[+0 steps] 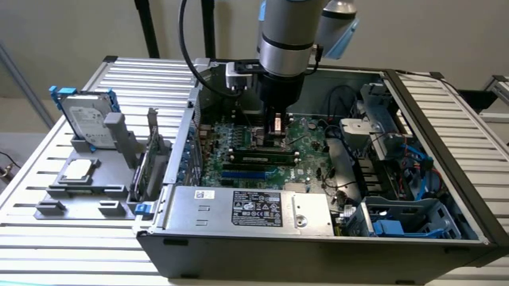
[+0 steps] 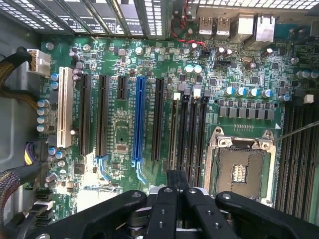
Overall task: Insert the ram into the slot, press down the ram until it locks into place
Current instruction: 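Press down the ram until it locks into place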
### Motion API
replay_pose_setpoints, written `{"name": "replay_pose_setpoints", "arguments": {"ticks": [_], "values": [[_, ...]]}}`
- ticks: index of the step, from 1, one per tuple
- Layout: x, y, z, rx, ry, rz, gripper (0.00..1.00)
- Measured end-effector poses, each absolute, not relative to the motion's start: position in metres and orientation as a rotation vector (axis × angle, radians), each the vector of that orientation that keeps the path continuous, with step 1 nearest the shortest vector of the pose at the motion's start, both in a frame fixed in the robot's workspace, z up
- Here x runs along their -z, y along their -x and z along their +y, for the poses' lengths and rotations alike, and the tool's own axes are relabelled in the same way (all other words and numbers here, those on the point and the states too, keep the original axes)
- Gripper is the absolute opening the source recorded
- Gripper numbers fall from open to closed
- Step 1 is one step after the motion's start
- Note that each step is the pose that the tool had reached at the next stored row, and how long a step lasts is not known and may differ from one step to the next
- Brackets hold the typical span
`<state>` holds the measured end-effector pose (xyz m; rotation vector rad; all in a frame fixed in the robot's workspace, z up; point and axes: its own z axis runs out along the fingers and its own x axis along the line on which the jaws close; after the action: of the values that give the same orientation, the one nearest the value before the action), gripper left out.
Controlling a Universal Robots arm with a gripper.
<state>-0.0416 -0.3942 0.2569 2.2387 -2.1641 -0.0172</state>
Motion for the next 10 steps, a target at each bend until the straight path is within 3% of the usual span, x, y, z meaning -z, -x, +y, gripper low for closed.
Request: {"name": "replay_pose_setpoints", "arguments": {"ticks": [10], "values": [[-0.2569, 0.0416, -0.3942, 0.027, -2.243, -2.168, 0.10]]}}
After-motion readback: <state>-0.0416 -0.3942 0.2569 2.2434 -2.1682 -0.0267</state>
